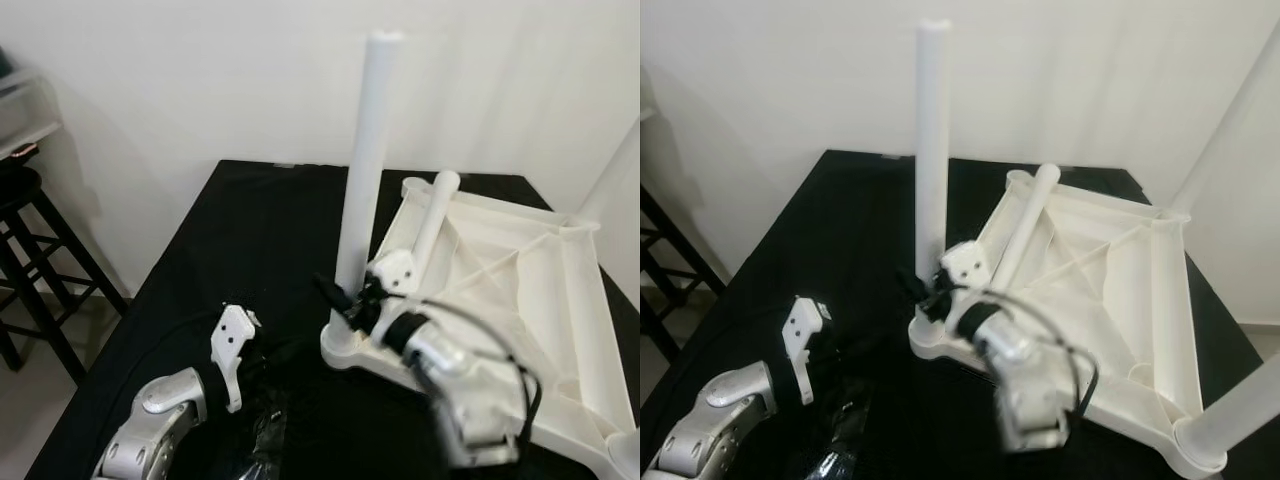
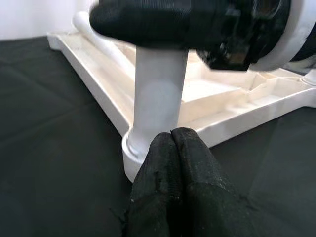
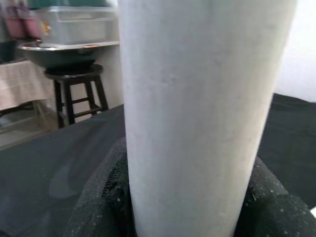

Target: Building children table

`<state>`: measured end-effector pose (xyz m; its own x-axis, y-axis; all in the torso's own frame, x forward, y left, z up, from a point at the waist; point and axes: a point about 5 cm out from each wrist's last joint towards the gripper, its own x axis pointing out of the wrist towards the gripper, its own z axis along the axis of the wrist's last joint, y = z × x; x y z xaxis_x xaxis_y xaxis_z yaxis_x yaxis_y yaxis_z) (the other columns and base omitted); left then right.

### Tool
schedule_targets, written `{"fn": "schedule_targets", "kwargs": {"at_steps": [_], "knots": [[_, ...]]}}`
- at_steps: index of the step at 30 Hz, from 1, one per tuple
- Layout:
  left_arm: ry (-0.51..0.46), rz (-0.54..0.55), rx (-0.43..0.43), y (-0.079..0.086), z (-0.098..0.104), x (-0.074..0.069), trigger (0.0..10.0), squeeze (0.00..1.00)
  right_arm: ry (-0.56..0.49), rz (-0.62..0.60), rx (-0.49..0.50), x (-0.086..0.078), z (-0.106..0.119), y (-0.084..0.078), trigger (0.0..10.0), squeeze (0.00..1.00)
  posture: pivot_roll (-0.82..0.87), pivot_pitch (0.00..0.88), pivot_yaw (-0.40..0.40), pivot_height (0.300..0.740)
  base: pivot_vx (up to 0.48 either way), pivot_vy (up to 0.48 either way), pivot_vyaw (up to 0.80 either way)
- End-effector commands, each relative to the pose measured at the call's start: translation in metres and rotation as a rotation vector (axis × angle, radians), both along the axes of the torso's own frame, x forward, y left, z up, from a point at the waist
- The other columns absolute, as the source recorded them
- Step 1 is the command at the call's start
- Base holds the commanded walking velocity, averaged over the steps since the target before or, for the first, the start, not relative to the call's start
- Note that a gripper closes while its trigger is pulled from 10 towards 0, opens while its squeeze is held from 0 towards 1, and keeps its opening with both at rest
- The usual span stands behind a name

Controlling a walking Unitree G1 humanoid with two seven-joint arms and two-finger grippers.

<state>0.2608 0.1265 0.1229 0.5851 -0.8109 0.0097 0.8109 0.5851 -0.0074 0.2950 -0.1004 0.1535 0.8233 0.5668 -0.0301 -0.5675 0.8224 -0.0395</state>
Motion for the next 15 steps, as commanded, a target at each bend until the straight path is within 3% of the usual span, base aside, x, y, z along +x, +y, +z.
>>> {"fn": "schedule_targets", "kwargs": {"at_steps": [1,8,9,11,12,15], "knots": [[0.018,-0.009,0.011,0.003,-0.004,0.001,10.0,0.0,0.165,-0.053,-0.034,-0.001,-0.03,-0.012,0.0,0.0,-0.09,0.013,-0.018,0.74,0.0,0.0,0.0],[0.005,0.012,0.011,0.003,-0.003,0.001,10.0,0.0,0.191,-0.052,0.027,-0.002,-0.024,-0.01,0.0,0.0,-0.09,0.003,-0.022,0.74,0.0,0.0,0.0],[0.005,0.012,0.009,0.003,-0.003,0.002,10.0,0.0,0.191,-0.019,0.059,-0.004,-0.021,-0.008,9.5,0.0,-0.09,0.003,-0.02,0.74,0.0,0.0,0.0],[0.005,0.009,0.007,0.003,-0.003,0.002,10.0,0.0,0.188,0.018,0.091,-0.006,-0.017,-0.007,9.5,0.0,-0.09,0.003,-0.02,0.74,0.0,0.0,0.0],[0.003,0.008,0.003,0.002,-0.002,0.002,10.0,0.0,0.144,0.104,0.07,-0.009,-0.009,-0.005,10.0,1.0,-0.09,0.006,-0.014,0.74,0.0,0.0,0.0],[0.002,0.007,0.001,0.002,-0.001,0.002,10.0,0.0,0.13,0.133,0.058,-0.011,-0.006,-0.004,10.0,1.0,-0.09,0.006,-0.014,0.74,0.0,0.0,0.0]]}}
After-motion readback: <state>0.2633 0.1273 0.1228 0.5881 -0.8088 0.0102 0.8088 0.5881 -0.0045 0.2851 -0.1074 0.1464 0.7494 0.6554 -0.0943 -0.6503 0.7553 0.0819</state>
